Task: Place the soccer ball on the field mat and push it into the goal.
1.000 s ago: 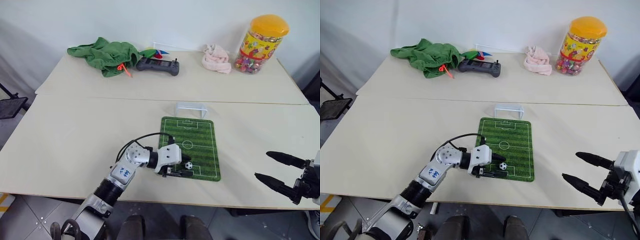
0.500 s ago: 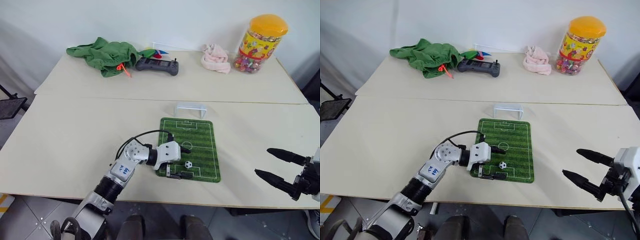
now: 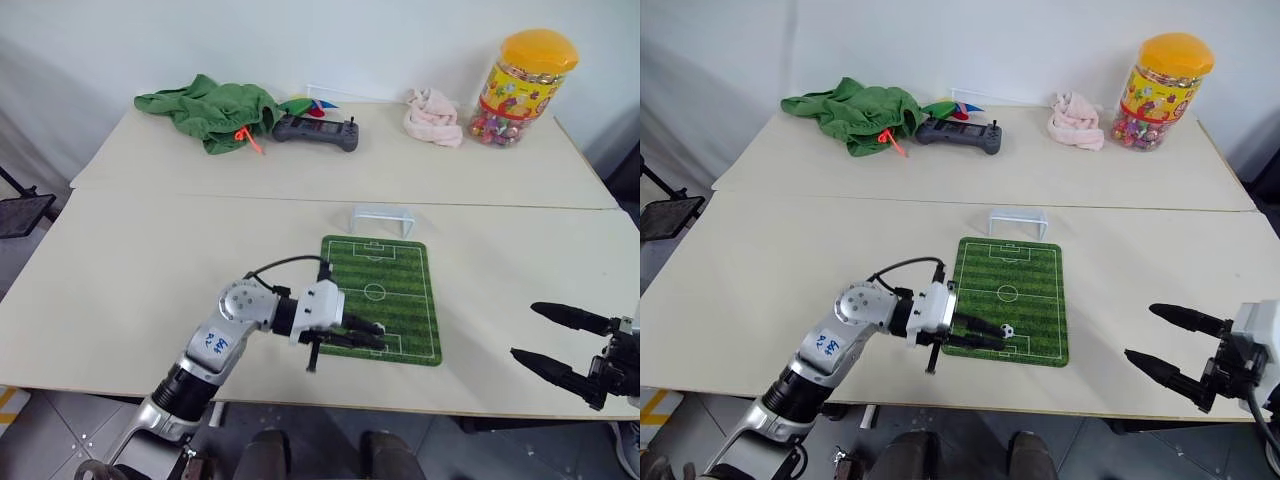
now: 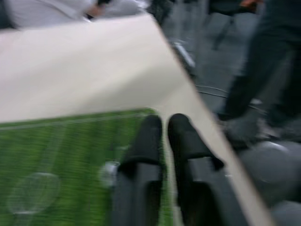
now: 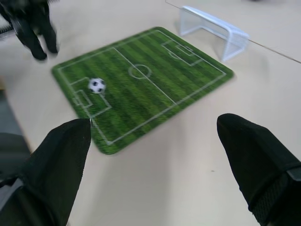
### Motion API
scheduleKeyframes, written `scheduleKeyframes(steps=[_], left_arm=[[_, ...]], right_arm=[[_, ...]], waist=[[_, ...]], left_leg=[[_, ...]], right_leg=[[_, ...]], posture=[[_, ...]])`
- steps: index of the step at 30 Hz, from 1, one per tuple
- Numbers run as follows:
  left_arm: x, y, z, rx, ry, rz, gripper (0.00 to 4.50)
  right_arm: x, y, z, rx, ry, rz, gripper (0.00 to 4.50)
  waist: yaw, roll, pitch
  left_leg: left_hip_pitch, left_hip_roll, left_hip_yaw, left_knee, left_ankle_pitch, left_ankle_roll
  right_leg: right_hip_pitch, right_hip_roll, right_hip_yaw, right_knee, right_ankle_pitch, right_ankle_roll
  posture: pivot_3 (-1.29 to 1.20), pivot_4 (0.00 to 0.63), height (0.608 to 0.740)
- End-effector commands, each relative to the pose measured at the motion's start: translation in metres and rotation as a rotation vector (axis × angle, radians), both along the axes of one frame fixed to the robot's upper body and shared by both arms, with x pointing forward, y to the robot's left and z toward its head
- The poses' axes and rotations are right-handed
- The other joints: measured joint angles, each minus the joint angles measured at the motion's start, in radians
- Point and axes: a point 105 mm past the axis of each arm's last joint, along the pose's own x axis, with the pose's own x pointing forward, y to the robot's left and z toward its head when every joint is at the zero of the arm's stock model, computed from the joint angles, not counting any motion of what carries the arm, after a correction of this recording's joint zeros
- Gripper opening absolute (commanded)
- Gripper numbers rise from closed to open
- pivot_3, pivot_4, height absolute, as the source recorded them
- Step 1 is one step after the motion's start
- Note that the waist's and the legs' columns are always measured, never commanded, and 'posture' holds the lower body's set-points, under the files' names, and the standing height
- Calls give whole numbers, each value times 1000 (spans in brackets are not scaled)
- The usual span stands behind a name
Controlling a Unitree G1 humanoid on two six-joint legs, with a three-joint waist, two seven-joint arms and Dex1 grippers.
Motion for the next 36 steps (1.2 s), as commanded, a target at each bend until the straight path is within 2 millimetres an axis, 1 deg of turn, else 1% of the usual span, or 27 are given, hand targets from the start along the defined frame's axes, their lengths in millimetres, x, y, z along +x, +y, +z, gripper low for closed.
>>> scheduleKeyframes(steps=[1,3,6,10,14,17,19,20,21,22,23,24,26,27,30,32,36], left_arm=[[-14,-8,-4,37,-2,-68,7],[-11,-11,-6,28,25,-59,7],[3,-15,-13,48,20,-12,7],[18,-25,-17,54,35,22,7],[28,-33,-26,92,38,30,7],[46,-39,-38,133,21,91,7],[65,-43,-36,116,6,189,7],[75,-44,-33,103,-17,232,7],[93,-45,-21,55,-43,326,7],[106,-45,-10,13,-70,393,7],[115,-45,-3,-17,-86,434,7],[123,-45,9,-65,-84,477,7],[132,-43,37,-171,-115,529,7],[135,-41,44,-201,-108,552,7],[139,-35,52,-235,-106,588,7],[130,-32,52,-232,-123,534,7],[109,-25,50,-249,-24,451,7]], right_arm=[[-15,-2,9,0,-63,27,4500],[-20,-2,7,7,-65,21,4500],[-24,2,5,30,-74,7,4500],[-27,6,-3,34,-62,-32,4500],[-28,8,-6,38,-69,-69,4500],[-28,7,-4,39,-86,-100,4500],[-28,7,-5,36,-84,-110,4500],[-27,6,-5,34,-87,-120,4500],[-26,5,-5,34,-92,-128,4500],[-26,5,-5,35,-96,-136,4500],[-26,4,-4,37,-99,-140,4500],[-25,5,-5,37,-97,-141,4500],[-23,4,-7,38,-95,-141,4500],[-21,4,-7,38,-96,-142,4500],[-18,4,-6,39,-105,-143,4500],[-13,3,-7,38,-107,-141,4500],[-7,3,-6,36,-111,-131,4500]], waist=[[1,0,0],[1,0,0],[0,0,0],[-1,1,-1],[0,1,-1],[0,1,-1],[1,1,0],[1,0,0],[2,0,0],[2,-1,1],[2,-1,1],[0,-2,1],[-3,-1,1],[-2,-1,1],[0,-1,1],[1,-1,1],[1,-1,1]], left_leg=[[0,0,0,0,0,0],[0,0,0,0,0,0],[0,0,0,1,0,0],[1,0,0,1,0,0],[0,0,0,1,0,0],[0,-1,0,1,0,0],[0,-1,0,1,0,1],[0,-1,0,1,0,1],[0,-1,0,1,0,1],[-1,-1,0,2,0,1],[-2,-2,0,3,-1,2],[-2,-2,-1,4,-1,3],[-2,-1,0,3,-1,3],[-2,-1,0,2,-1,2],[-1,-1,0,0,-1,2],[-1,-1,-1,-1,-1,1],[-1,-1,0,0,0,-2]], right_leg=[[0,0,0,0,0,0],[1,0,0,0,0,0],[1,0,0,-1,0,-1],[1,0,1,0,-1,-3],[0,0,1,0,-1,-3],[0,0,1,0,-1,-2],[0,0,1,0,-1,-2],[0,0,1,0,-1,-2],[0,0,1,-1,-1,-2],[0,0,1,-1,-1,-2],[0,-1,1,-1,-1,-1],[0,-1,1,-1,0,0],[0,-1,1,-2,1,1],[-1,-1,1,-2,1,1],[-1,0,0,-1,1,2],[-1,0,0,-1,1,3],[-1,0,0,-1,1,3]], posture=[[0,150,740],[0,150,740],[0,150,740],[0,150,740],[0,150,740],[0,150,740],[0,150,740],[0,150,740],[0,150,740],[0,150,740],[0,150,740],[0,150,740],[0,150,740],[0,150,740],[0,150,740],[0,150,740],[0,150,740]])
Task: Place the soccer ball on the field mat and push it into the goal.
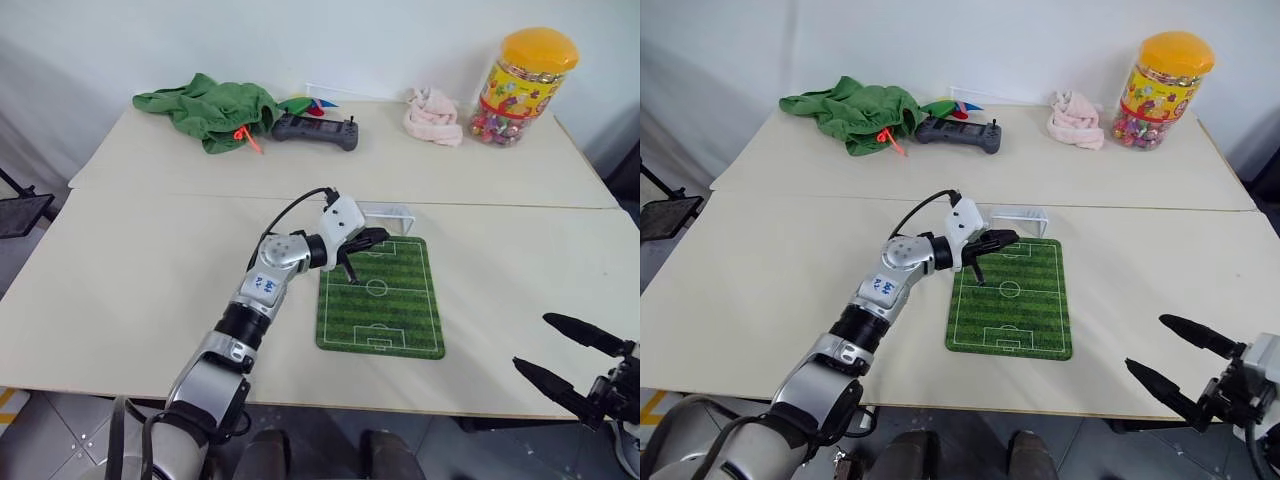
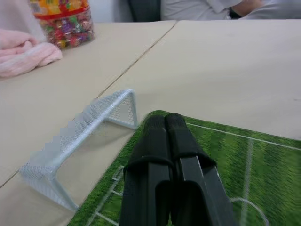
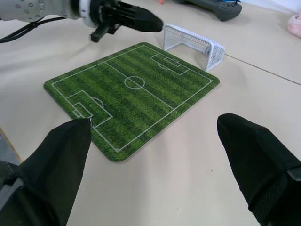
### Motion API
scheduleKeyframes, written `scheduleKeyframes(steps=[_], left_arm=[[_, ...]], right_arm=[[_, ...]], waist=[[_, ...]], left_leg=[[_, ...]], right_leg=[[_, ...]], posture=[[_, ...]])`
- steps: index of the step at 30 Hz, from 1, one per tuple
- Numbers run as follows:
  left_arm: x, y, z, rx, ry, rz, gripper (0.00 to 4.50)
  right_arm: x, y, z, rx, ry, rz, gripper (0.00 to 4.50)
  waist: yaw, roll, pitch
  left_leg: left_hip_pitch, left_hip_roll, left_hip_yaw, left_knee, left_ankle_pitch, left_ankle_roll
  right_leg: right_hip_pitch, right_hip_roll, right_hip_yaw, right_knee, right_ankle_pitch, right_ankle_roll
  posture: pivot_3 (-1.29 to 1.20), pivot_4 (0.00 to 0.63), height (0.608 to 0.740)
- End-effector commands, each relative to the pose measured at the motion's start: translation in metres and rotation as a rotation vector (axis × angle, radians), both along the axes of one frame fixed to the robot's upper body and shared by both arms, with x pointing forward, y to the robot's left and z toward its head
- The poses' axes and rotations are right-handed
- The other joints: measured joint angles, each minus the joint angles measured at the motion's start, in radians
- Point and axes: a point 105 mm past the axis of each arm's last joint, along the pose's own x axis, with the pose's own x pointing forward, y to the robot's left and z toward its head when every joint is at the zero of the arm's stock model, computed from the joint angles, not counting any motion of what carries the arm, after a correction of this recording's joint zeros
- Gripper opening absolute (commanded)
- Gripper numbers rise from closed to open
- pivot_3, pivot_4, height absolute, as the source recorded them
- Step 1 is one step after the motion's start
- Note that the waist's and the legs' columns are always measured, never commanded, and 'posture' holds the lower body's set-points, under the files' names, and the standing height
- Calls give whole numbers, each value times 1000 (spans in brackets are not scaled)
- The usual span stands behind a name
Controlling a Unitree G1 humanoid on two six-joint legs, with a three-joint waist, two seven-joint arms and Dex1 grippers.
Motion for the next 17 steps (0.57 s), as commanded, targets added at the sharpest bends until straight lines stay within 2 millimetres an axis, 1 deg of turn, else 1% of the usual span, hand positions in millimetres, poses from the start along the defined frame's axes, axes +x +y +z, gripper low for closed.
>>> scheduleKeyframes(steps=[1,3,4,6,7,8,9,11,13,16,17], left_arm=[[-20,3,15,-62,18,-96,7],[-28,8,15,-66,48,-132,7],[-33,14,13,-61,71,-148,7],[-42,32,6,-24,120,-177,7],[-44,42,4,-23,135,-159,188],[-44,47,3,-25,143,-143,397],[-46,56,4,-44,161,-128,587],[-50,67,7,-64,175,-104,1195],[-55,85,7,-77,197,-63,1786],[-61,100,8,-111,220,-51,2759],[-61,103,5,-79,195,-50,3043]], right_arm=[[3,-1,6,-23,-26,11,4500],[4,-1,6,-25,-26,15,4500],[5,-2,7,-27,-26,18,4500],[7,-3,8,-31,-25,24,4500],[8,-3,8,-33,-25,26,4500],[9,-5,9,-35,-24,27,4500],[9,-6,9,-38,-22,30,4500],[11,-8,10,-43,-19,34,4500],[13,-10,12,-50,-17,41,4500],[17,-12,14,-57,-14,47,4500],[19,-15,15,-58,-15,48,4500]], waist=[[0,0,0],[-1,0,0],[-1,0,0],[-4,1,0],[-6,1,-1],[-7,1,-1],[-8,2,-1],[-7,2,-1],[-5,2,-1],[-5,2,-1],[-5,2,-1]], left_leg=[[0,0,0,0,0,0],[0,0,0,0,0,0],[0,0,0,0,0,1],[1,0,0,0,0,1],[1,0,0,0,0,1],[2,0,0,0,0,1],[2,0,0,0,0,1],[2,1,0,0,0,2],[2,1,0,1,0,2],[2,1,0,1,0,2],[2,1,0,1,0,2]], right_leg=[[0,0,0,1,0,0],[0,0,0,1,0,0],[0,0,0,1,0,0],[0,0,0,1,0,0],[0,0,1,2,0,0],[0,0,1,2,0,0],[0,0,1,3,0,0],[0,0,1,4,0,-1],[1,0,1,4,0,-1],[1,0,1,4,0,-1],[1,0,1,4,0,-1]], posture=[[0,150,740],[0,150,740],[0,150,740],[0,150,740],[0,150,740],[0,150,740],[0,150,740],[0,150,740],[0,150,740],[0,150,740],[0,150,740]])
